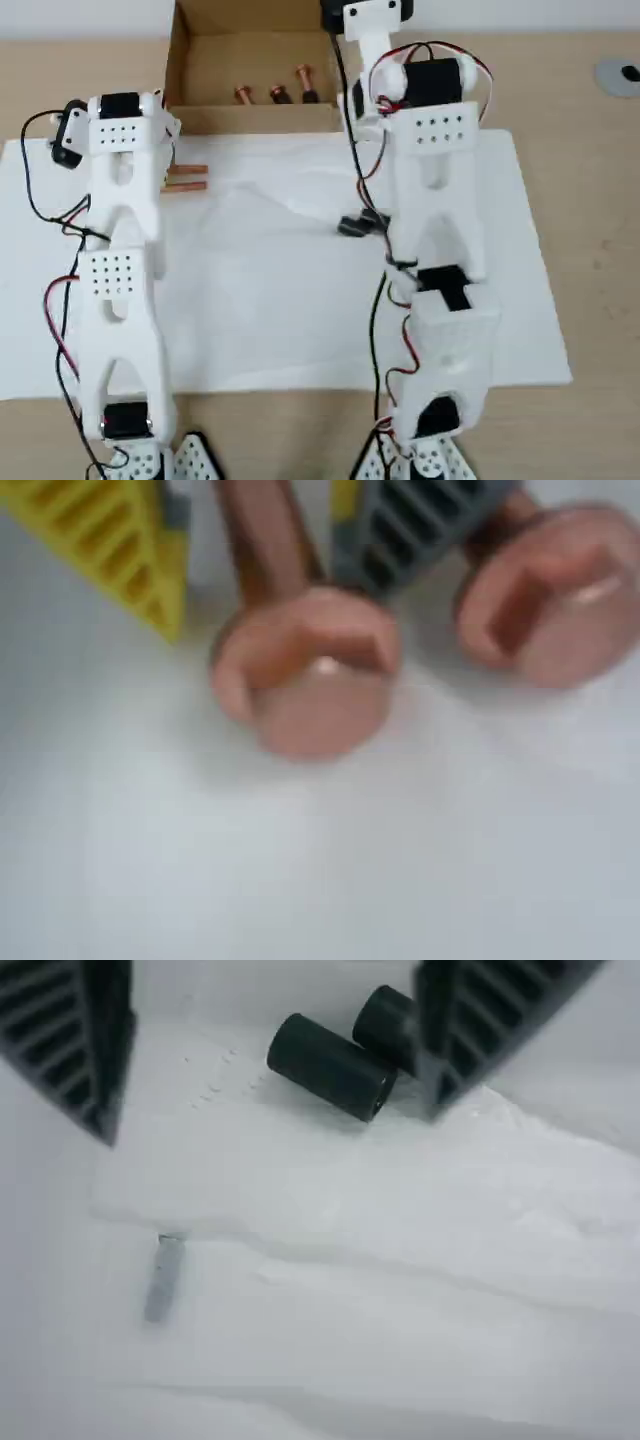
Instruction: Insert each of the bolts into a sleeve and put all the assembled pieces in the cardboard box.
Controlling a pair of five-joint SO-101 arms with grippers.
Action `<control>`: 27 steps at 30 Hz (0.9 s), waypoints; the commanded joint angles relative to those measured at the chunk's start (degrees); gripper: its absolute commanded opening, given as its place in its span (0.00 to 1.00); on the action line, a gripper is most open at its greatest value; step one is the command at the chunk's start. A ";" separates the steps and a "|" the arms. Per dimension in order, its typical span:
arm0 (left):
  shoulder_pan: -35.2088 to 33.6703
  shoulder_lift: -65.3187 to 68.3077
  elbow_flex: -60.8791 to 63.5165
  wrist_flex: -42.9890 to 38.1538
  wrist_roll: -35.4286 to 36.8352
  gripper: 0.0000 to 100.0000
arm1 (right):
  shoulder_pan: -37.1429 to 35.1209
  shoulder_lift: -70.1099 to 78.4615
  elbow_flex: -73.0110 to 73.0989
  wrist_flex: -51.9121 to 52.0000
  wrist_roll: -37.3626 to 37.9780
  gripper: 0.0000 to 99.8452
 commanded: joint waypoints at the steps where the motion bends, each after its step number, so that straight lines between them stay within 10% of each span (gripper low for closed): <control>1: -1.58 1.54 -0.88 -3.34 0.18 0.07 | 0.92 -0.13 -0.04 -0.09 0.35 0.24; 27: 1.76 -7.16 -24.97 12.31 -5.10 0.00 | 1.01 -0.22 -0.04 0.35 0.35 0.24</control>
